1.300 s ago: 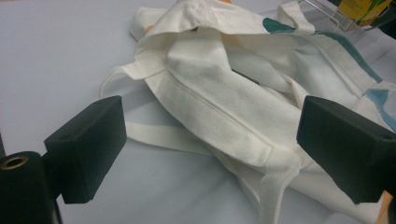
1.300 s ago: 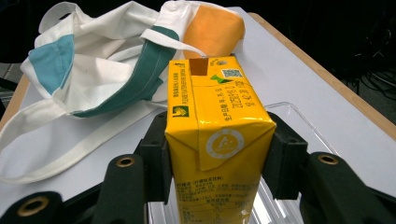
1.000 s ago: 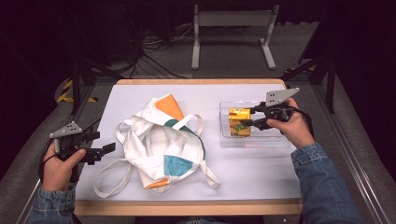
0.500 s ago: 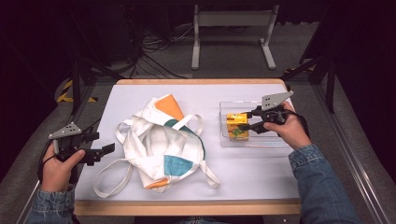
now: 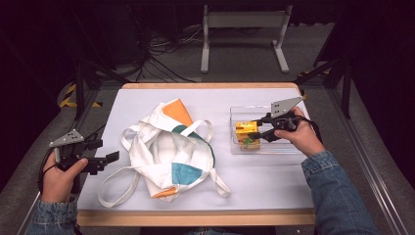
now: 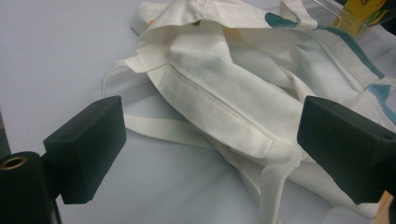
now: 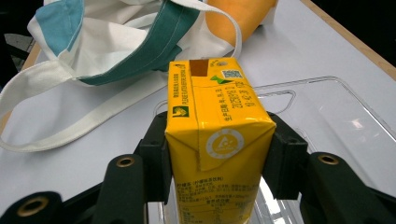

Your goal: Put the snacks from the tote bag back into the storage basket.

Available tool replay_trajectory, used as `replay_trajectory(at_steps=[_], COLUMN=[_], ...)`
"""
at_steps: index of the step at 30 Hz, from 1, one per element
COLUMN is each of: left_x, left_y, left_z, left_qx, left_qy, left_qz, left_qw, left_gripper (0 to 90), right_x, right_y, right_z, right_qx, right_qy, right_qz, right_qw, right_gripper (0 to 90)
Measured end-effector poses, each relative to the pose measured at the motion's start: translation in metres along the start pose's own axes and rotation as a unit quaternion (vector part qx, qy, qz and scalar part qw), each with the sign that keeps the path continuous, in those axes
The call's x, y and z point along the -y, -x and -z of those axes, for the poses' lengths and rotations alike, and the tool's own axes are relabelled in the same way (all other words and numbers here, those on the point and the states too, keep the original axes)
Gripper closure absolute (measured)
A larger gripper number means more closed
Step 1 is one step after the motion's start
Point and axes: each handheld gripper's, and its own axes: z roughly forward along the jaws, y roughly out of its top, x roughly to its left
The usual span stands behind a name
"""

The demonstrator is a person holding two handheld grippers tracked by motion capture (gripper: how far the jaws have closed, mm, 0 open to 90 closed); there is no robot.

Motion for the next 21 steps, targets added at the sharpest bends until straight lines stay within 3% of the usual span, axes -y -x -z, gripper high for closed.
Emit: replay_trajectory(at_steps=[15, 21], left_x=[-0.0003, -0.0002], left_y=[-0.0002, 0.0001], left_z=[-0.0029, -0.0033], left_qx=[0.003, 0.005], left_qy=[-0.002, -0.003], left_qz=[0.002, 0.002], left_qw=[1.0000, 1.0000], left_gripper=[8.9, 8.9], right_x=[-0.0002, -0.0014], right_y=[0.0008, 0.0026], right_z=[-0.0014, 0.0021], right_qx=[-0.014, -0.017], right_qy=[-0.026, -0.050], right_qz=[-0.001, -0.007], right_qw=[0.9996, 0.9986], right_gripper=[50.5, 49.9])
